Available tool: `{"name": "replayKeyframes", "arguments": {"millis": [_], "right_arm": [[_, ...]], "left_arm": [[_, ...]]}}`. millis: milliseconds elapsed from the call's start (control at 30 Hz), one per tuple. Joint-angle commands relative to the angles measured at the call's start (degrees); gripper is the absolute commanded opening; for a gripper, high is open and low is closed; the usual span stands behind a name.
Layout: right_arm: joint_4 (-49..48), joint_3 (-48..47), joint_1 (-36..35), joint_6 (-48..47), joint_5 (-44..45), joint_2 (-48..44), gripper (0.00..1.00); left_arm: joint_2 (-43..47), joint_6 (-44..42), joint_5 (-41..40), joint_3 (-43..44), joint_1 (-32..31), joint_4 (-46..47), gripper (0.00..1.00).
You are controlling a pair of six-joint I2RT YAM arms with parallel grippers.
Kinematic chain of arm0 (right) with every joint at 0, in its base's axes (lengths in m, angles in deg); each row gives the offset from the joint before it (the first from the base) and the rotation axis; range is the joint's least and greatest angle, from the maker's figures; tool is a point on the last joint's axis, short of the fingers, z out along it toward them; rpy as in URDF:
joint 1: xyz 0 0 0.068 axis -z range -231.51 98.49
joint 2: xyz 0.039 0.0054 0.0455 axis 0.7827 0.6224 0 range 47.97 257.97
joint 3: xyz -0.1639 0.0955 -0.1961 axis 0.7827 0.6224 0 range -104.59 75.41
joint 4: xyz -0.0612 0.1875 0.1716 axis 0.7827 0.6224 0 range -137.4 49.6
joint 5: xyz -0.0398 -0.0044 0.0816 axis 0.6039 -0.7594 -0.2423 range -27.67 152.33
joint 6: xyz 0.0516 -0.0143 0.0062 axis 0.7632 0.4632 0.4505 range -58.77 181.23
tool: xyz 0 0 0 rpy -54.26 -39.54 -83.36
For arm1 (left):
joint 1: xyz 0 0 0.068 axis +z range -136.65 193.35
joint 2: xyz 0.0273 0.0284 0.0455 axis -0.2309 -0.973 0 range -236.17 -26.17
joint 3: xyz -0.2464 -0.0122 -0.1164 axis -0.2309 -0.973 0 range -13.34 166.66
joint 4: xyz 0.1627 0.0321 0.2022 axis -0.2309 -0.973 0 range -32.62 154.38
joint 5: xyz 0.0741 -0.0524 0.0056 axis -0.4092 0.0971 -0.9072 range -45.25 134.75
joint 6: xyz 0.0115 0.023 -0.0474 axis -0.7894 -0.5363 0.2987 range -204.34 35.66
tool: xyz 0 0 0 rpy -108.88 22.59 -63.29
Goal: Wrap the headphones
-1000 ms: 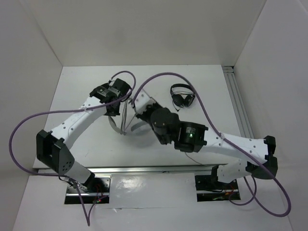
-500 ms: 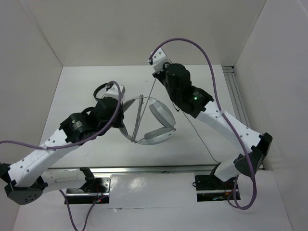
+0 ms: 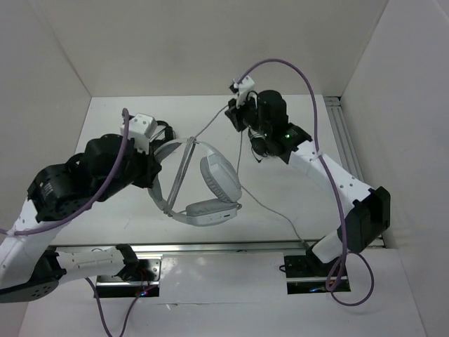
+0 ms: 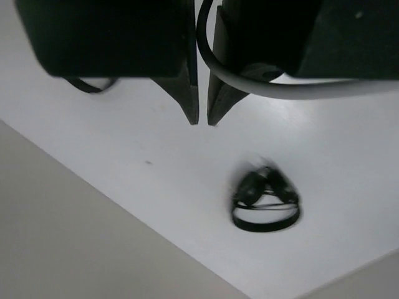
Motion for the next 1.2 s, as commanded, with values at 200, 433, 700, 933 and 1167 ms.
{"name": "replayKeyframes", "arguments": {"millis": [200,433,700,933,1167], "right_arm": [[-45.5,22.5,-3.9,30.2,-31.7,9.7,0.31],[-63.9,24.7,-11.1,39.7,-32.6,22.7,0.25],[-75.2,42.4,-15.9,41.0,-29.3,17.3,0.17],[-63.1,50.3,-25.2,32.2,-20.8,-0.8,0.00],[-26.6,41.9,-40.8,17.6,3.6,-19.1,0.00]], "left_arm": [[-7.4,1.7,-7.0,13.4,-0.5,9.5,0.00],[-14.6,5.7,-23.8,26.4,2.1,7.5,0.00],[-25.1,5.2,-8.4,33.2,26.5,5.7,0.00],[-29.4,5.8,-0.8,26.6,38.2,10.9,0.00],[-31.9,7.9,-0.4,14.3,45.6,11.5,0.00]]}}
